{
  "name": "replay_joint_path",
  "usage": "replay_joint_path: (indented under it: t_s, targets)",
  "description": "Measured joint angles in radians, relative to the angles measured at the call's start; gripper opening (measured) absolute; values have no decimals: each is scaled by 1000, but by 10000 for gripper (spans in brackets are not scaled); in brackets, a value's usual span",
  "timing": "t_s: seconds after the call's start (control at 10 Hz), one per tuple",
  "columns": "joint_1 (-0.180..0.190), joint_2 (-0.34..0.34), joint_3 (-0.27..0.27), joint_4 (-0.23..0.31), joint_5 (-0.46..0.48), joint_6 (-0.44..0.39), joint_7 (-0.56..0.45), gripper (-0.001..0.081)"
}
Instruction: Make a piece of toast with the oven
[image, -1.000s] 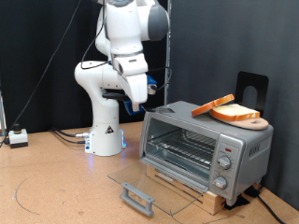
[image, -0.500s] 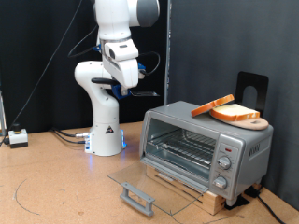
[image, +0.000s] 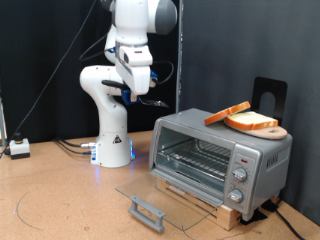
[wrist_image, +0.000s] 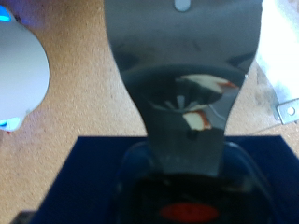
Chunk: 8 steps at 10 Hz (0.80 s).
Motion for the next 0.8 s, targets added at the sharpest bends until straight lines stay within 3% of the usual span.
replay_joint_path:
  t_s: [0.8]
  targets:
    - [9, 36, 207, -10, 136, 43, 228, 396]
